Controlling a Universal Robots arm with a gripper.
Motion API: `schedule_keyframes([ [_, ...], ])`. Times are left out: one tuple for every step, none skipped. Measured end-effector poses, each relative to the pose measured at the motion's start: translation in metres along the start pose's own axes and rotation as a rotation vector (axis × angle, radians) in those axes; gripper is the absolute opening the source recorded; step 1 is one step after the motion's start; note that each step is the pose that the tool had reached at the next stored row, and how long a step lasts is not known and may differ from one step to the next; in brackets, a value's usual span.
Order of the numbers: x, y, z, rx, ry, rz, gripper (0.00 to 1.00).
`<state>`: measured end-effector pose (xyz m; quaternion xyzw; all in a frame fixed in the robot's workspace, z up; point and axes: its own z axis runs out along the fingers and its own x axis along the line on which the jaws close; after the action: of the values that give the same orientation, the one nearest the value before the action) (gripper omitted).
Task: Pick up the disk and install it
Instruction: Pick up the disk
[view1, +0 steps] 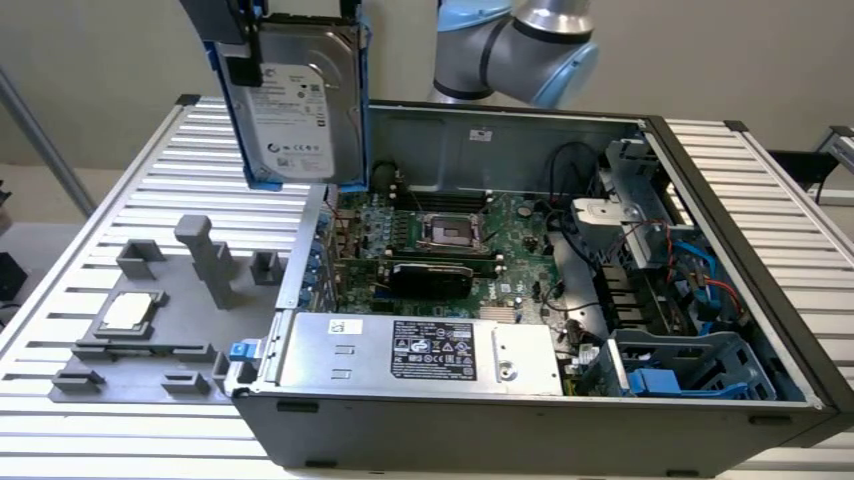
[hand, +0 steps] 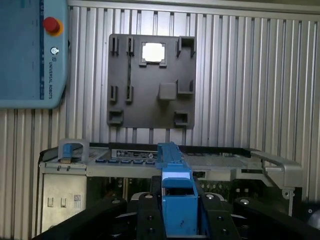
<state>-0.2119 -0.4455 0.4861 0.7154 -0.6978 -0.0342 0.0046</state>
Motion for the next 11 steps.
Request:
schedule_keyframes([
  [0.002, -0.0040, -0.0003, 0.0000, 0.0000, 0.000, 0.33],
  [0.005, -0.0079, -0.0006, 0.0001, -0.0001, 0.000, 0.33],
  [0.007, -0.0118, -0.0009, 0.0001, -0.0001, 0.000, 0.33],
  [0.009, -0.0160, -0.0012, 0.0001, -0.0001, 0.000, 0.33],
  [0.011, -0.0205, -0.0015, 0.0001, -0.0002, 0.000, 0.33],
  [0.013, -0.0249, -0.0018, 0.0002, -0.0002, 0.000, 0.33],
  [0.014, -0.0293, -0.0022, 0.0001, -0.0001, 0.000, 0.33],
  [0.016, -0.0338, -0.0025, 0.0000, 0.0000, 0.000, 0.33],
  [0.017, -0.0382, -0.0028, 0.0000, 0.0000, 0.000, 0.33],
  [0.019, -0.0429, -0.0031, 0.0000, -0.0001, 0.000, 0.33],
  [0.020, -0.0474, -0.0034, 0.0000, -0.0001, 0.000, 0.33],
])
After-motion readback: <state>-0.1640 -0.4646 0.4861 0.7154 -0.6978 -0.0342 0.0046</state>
